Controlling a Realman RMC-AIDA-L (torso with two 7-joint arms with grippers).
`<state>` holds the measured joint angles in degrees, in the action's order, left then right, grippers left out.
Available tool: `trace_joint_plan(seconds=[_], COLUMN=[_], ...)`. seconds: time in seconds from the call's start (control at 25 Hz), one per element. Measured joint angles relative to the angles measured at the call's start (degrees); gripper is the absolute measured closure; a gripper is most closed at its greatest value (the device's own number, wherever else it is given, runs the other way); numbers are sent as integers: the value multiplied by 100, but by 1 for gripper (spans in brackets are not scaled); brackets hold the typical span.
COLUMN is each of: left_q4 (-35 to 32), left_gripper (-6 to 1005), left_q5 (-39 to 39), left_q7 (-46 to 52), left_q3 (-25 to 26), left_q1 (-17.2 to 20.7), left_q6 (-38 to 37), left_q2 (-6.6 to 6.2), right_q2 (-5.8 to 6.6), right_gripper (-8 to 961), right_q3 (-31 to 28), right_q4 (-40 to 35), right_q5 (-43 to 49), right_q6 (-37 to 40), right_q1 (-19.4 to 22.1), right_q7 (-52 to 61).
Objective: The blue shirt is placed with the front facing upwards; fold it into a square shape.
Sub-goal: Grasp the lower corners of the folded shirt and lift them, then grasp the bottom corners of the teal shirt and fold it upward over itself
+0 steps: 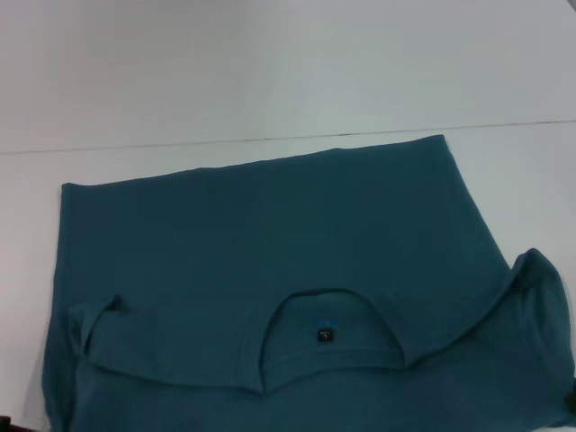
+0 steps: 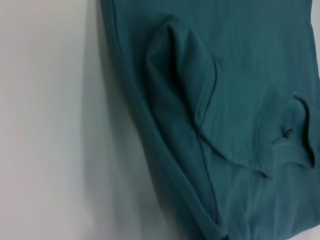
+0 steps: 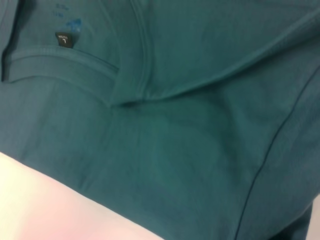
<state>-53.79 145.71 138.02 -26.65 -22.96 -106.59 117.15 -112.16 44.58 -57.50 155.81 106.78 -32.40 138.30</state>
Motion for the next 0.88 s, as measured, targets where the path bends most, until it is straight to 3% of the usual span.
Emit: trace_joint_plan(seconds=[0.16,0.36,0.6,0.76,0.88], left_q4=[14,355,619,647,657], left_gripper=[974,973,973,974,974], left_q5=[-38,-61,-66,-27,-23], left_q7=[0,168,652,1062,1172], left_q3=[228,382,351,316,181], left_q1=[-145,-658,-1314,-1585,-1694], left_q6=[-4,111,602,1125,1329], left_q2=[-87,-291,-487,-606,-627], right_q2=[13,106,209,270,270], right_gripper=[944,944,946,945,944], right_q3=[-359,-875,-1142,-1341,-1277], right_q4=[-38,13,23,28,29], right_q5=[-53,-400,-797,-866,-882], right_q6=[-39,-274,-704,-1085,-1181], right_q1=[-35,-239,-436,-523,-553], right_q7=[-166,-284,-119,86,188])
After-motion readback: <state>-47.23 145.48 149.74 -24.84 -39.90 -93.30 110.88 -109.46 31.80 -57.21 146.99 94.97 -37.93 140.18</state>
